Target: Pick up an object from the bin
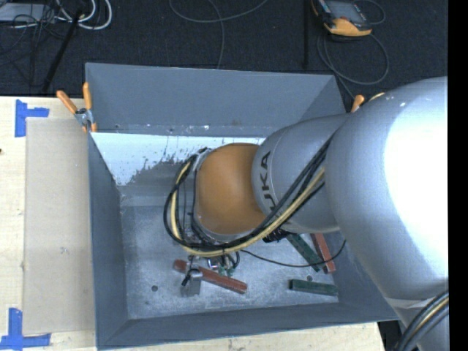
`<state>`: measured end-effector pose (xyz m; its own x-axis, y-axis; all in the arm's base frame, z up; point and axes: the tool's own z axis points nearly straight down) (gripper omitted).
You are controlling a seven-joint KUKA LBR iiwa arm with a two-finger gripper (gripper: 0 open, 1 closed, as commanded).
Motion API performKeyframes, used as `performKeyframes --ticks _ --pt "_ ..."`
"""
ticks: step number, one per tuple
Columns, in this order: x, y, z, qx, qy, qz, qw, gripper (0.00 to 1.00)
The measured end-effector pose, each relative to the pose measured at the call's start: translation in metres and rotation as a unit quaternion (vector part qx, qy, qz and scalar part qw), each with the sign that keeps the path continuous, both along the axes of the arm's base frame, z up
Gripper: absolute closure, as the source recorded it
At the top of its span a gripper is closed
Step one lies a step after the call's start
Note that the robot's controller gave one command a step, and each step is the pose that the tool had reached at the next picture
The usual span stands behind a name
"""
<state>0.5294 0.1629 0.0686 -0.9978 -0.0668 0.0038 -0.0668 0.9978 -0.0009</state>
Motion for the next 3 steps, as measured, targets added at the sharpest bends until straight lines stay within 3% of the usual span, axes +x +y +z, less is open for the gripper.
performKeyframes --ticks 1,2,3 --pt "-0.018 -0.059 0.002 -0.002 0.0008 0.002 1.0000 0.00" --pt "-0.017 -0.055 0.002 0.000 -0.0004 0.002 1.0000 1.00" --pt "-0.018 -0.051 0.173 0.001 -0.0060 0.048 0.9988 1.00"
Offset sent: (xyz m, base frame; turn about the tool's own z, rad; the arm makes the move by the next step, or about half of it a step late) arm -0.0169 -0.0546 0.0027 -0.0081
